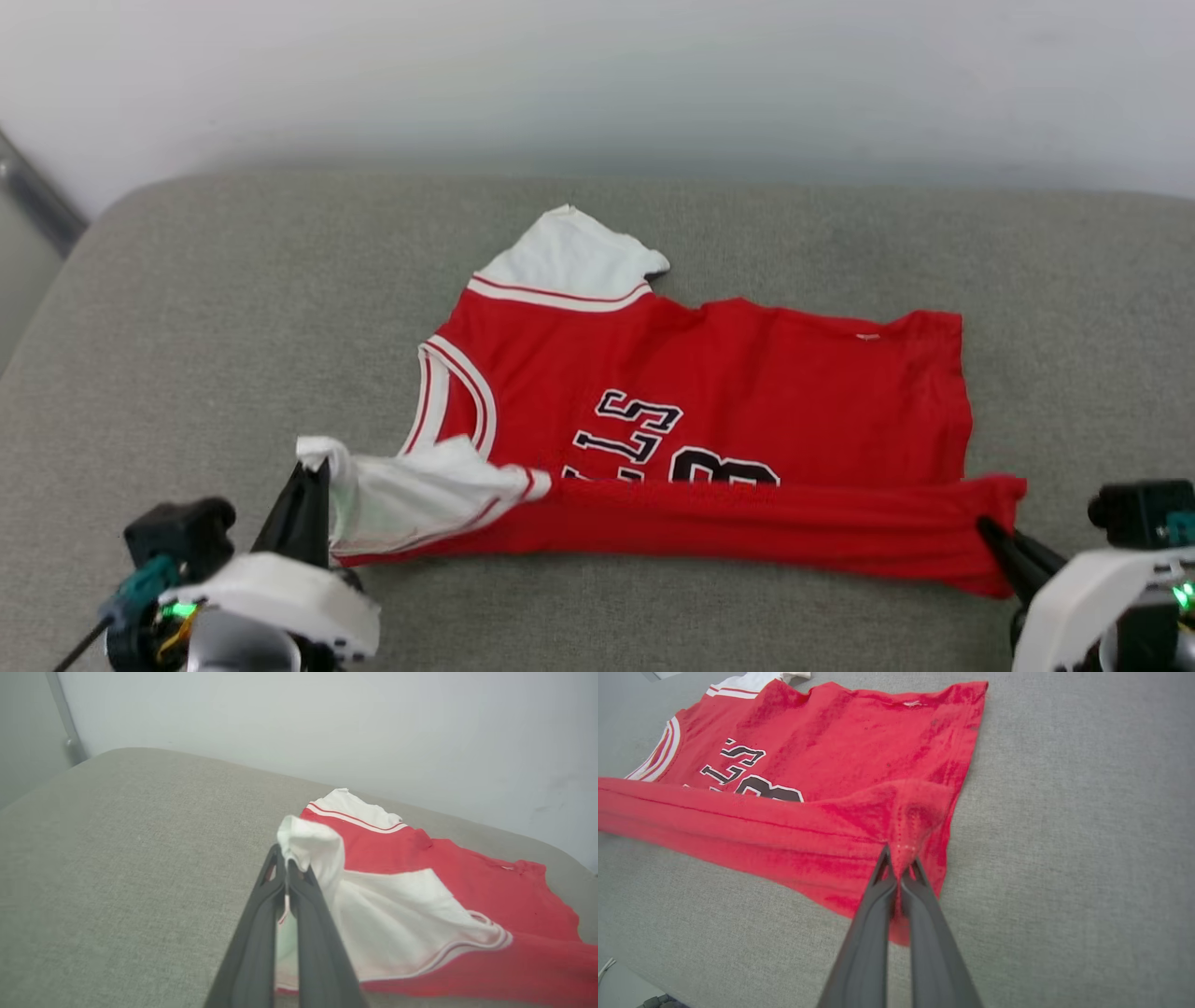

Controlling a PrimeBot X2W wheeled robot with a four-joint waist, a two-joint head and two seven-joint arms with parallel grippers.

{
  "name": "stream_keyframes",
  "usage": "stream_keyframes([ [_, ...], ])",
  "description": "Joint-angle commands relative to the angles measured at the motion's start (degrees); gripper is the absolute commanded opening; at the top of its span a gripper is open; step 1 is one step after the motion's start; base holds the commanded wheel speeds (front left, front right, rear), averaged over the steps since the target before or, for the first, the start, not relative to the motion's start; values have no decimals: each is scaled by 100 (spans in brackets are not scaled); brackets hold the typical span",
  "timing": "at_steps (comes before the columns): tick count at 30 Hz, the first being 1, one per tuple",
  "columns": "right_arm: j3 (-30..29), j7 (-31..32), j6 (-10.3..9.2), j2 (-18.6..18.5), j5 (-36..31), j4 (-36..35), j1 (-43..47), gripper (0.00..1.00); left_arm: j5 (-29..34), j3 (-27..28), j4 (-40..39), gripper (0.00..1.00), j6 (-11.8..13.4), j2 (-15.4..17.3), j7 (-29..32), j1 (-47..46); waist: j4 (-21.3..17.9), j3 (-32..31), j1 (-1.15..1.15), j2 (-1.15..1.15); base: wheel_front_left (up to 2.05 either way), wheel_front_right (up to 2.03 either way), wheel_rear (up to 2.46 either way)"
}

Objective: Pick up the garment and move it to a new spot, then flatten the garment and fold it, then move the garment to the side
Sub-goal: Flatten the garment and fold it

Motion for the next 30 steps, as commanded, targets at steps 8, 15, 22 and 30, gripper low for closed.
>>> stream_keyframes([
  [8,438,232,-8,-81,-77,711,-972,0,-230,-142,1645,0,-586,-328,-165,-1272,-178,817,1,0,0,0,0],
  [15,802,-152,-10,-220,-127,1468,-1413,25,-388,-321,2709,0,-1015,-541,-111,-1813,-226,1089,1,0,0,0,0],
  [22,1070,-871,-9,-294,8,1763,-1528,100,-578,-244,3276,100,-1247,-609,-247,-2046,-220,890,1,0,0,0,0],
  [30,689,-2210,-9,-133,-154,1178,-1326,100,-644,-59,2805,100,-1225,-40,110,-1928,-298,436,1,0,0,0,0],
])
